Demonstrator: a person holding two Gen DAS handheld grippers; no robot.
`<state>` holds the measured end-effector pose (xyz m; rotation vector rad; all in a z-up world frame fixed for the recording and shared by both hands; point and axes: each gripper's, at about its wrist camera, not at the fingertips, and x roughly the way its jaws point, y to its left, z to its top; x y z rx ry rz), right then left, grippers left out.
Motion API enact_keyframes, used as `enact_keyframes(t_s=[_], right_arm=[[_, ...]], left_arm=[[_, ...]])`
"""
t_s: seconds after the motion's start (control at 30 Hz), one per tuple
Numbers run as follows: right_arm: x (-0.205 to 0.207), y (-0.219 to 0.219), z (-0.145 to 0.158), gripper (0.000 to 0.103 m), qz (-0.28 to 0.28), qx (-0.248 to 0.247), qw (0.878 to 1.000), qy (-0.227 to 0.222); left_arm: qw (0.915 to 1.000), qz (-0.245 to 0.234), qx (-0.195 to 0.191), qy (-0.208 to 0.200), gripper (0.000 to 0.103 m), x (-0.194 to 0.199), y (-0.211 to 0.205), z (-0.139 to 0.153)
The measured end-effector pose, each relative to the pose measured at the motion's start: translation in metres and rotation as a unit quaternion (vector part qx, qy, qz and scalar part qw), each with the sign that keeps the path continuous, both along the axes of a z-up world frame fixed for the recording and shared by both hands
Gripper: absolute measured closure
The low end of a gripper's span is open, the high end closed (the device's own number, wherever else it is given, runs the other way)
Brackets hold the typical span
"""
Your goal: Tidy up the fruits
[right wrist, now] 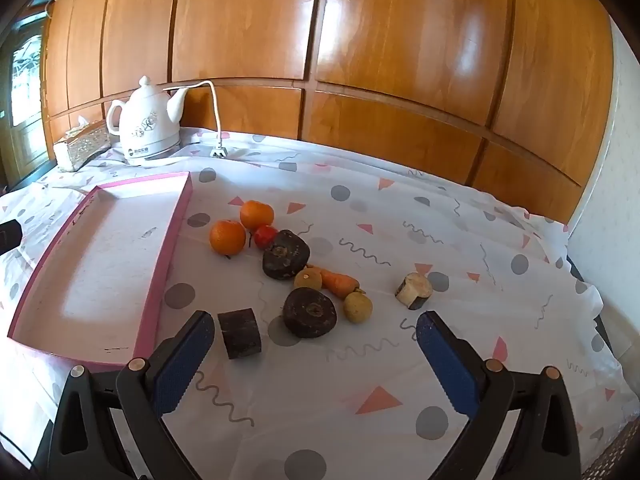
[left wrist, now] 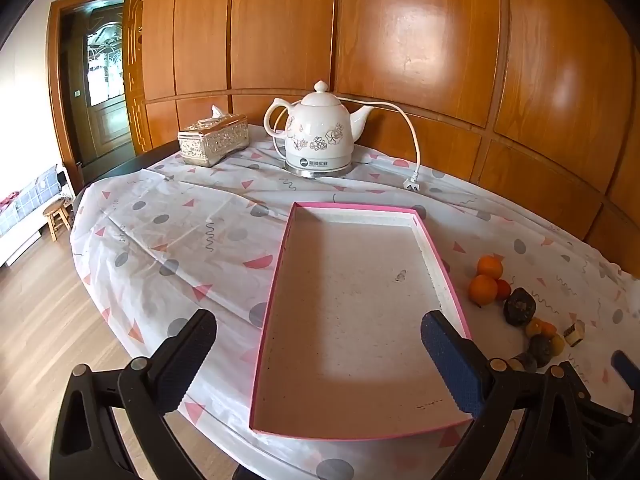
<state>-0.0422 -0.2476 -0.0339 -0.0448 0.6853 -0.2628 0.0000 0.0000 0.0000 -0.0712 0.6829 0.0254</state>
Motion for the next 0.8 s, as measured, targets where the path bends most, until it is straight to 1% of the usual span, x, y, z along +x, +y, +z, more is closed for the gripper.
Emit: enact_keyframes(t_s=[0.2,0.23,0.4,0.53,0.8], right_arm=[[0.0,-0.008,-0.004,0.0,-0.005,0.005,1.0,-0.002],[0.001,0.0,0.002,0.0,-0.005,0.004,1.0,-0.003],[-0.002,0.007,0.003,0.0,-0.001,0.0,1.0,-0.004],[-0.002,0.007,0.004,0.0,0.008,-0.004,1.0,-0.004],[-0.005,0.006,0.004,0.0,0.007,-0.006,1.0,-0.008]], left_arm=[[1.0,-0.001,0.001,-0.001,0.0,0.0,0.001,0.001],[1.0,-0.001,0.001,-0.001,0.0,0.0,0.004,0.003],[1.0,-0.003,0.003,-0.004,0.0,0.002,0.005,0.005],[0.9999,-0.005,0.01,-0.009,0.0,-0.003,-0.003,0.005],[0.9997,-0.017,0.014,-0.013,0.0,-0.008,-0.009,0.008]])
